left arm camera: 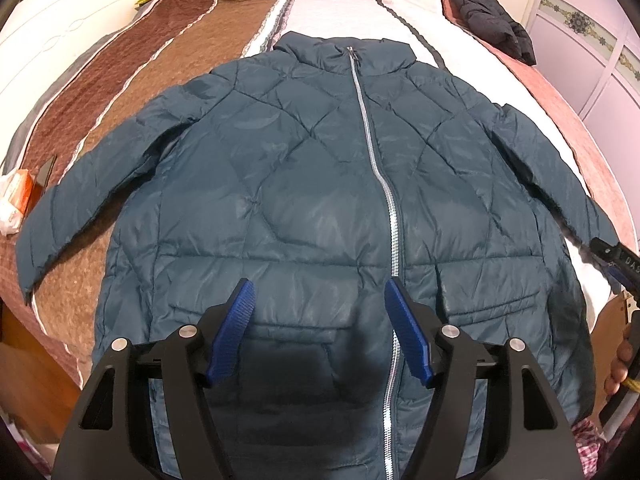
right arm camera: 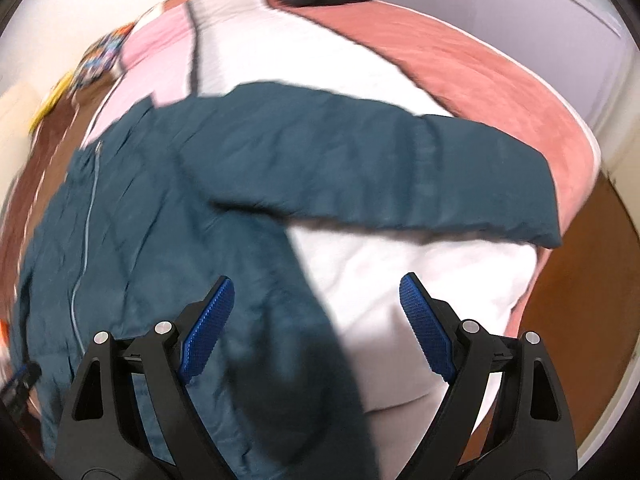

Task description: Fold large clothes

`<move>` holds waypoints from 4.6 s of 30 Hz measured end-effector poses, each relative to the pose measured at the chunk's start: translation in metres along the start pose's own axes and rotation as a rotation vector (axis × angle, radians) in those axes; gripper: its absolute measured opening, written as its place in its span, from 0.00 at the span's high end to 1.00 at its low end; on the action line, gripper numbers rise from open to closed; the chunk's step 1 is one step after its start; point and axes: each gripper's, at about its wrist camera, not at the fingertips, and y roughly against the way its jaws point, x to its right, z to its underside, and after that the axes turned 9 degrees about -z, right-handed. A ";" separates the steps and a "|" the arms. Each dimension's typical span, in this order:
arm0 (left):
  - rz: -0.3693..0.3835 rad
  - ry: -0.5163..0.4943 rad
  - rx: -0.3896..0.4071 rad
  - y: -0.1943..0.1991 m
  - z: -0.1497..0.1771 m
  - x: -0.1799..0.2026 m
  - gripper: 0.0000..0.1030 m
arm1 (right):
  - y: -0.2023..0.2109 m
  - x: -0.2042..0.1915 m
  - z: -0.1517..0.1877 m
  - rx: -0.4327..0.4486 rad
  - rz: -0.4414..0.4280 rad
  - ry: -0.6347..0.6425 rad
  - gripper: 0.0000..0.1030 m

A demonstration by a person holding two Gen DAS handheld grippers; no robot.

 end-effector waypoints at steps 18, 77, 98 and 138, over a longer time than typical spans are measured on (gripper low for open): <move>-0.020 -0.005 -0.030 -0.008 -0.003 0.003 0.35 | -0.036 0.144 -0.032 0.004 -0.254 -0.692 0.36; 0.074 -0.025 0.179 -0.016 -0.052 -0.031 0.35 | -0.050 -0.190 -0.004 -0.245 -0.577 0.418 0.37; 0.063 -0.732 0.367 -0.061 -0.091 0.160 0.76 | -0.026 -0.050 -0.011 -0.170 -0.482 0.138 0.37; 0.235 0.631 0.049 -0.125 -0.134 -0.111 0.40 | -0.074 -0.104 -0.038 -0.239 -0.570 0.038 0.37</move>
